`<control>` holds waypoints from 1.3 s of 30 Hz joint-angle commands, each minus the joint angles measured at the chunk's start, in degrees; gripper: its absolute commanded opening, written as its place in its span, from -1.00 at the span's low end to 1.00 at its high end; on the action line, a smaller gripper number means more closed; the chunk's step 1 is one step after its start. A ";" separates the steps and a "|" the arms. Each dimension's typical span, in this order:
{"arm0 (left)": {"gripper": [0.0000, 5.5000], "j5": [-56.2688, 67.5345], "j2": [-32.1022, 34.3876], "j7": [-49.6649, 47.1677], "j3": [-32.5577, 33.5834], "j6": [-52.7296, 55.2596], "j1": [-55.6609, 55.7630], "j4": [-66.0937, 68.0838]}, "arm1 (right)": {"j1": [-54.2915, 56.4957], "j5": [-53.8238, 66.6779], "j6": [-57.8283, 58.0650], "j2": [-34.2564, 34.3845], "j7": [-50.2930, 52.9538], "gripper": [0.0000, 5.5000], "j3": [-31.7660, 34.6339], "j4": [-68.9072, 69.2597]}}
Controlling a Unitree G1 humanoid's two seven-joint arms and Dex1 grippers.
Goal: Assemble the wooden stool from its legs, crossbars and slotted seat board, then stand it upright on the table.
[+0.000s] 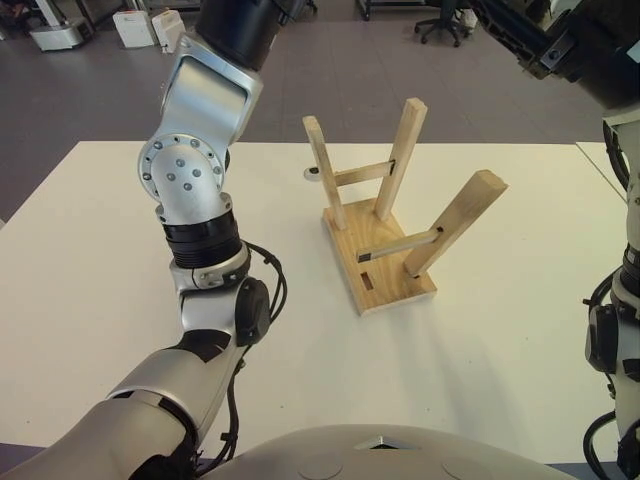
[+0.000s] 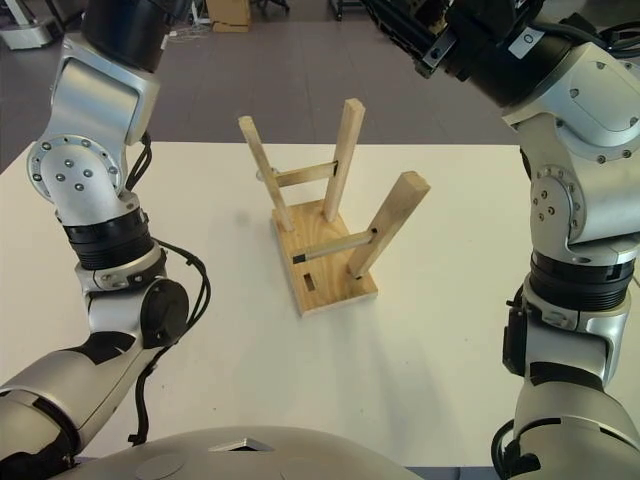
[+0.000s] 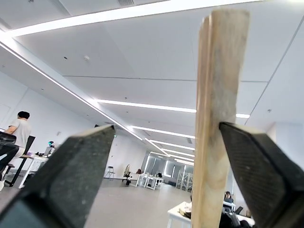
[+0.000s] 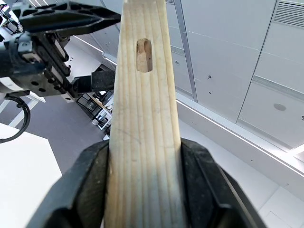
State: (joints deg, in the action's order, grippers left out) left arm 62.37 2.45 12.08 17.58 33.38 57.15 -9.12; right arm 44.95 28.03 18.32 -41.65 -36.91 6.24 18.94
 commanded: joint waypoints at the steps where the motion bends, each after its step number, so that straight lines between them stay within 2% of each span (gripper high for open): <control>1: 0.24 3.26 0.71 0.35 -0.81 1.12 -0.10 -2.76 | 0.19 -0.62 1.67 0.20 -2.63 -0.25 -2.69 -0.19; 15: -0.59 5.86 1.60 -2.13 -2.24 1.16 -3.39 -4.25 | -0.75 -5.08 -0.64 0.82 -5.44 -0.25 -3.99 2.07; 20: -0.61 5.40 1.11 -3.19 -1.50 -0.33 -3.45 -3.76 | -0.43 -5.61 -0.25 1.61 -4.81 -0.25 -3.90 1.86; 21: -0.61 5.60 0.86 -3.83 -0.91 -0.91 -3.10 -3.35 | -0.54 -6.32 -0.58 1.57 -4.74 -0.12 -4.17 1.91; 25: -0.63 7.66 0.36 -7.05 1.79 -3.00 -2.81 -3.06 | -1.93 -6.21 1.06 1.42 -5.05 0.12 -4.30 2.67; 28: -0.63 8.80 2.61 -8.32 2.20 -1.58 -6.61 -7.23 | 0.70 -2.79 4.99 2.35 -1.41 0.20 0.99 0.44; 31: -0.63 15.87 7.57 -11.60 5.26 2.08 -15.73 -13.94 | 4.70 3.07 13.85 1.46 6.24 0.20 13.00 -10.91; 33: -0.63 20.70 11.79 -13.64 8.37 4.28 -23.69 -17.80 | -1.28 4.93 18.67 0.94 7.56 0.20 17.00 -14.57; 35: -0.63 20.83 17.09 -13.16 10.16 7.00 -33.47 -21.38 | -13.29 3.97 20.41 2.49 6.86 0.20 16.87 -14.72; 37: -0.63 18.37 20.38 -12.61 9.13 8.85 -40.55 -23.55 | -23.14 1.87 19.52 6.03 6.81 0.20 13.62 -16.56; 39: -0.63 13.91 21.14 -12.91 4.19 10.57 -47.49 -25.92 | -30.85 -4.71 14.31 8.17 6.53 0.20 6.28 -21.95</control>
State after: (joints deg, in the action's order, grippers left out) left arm 79.85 22.57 -0.63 25.85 42.01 14.45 -32.58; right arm 19.18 28.39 36.67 -35.03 -29.98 17.87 1.08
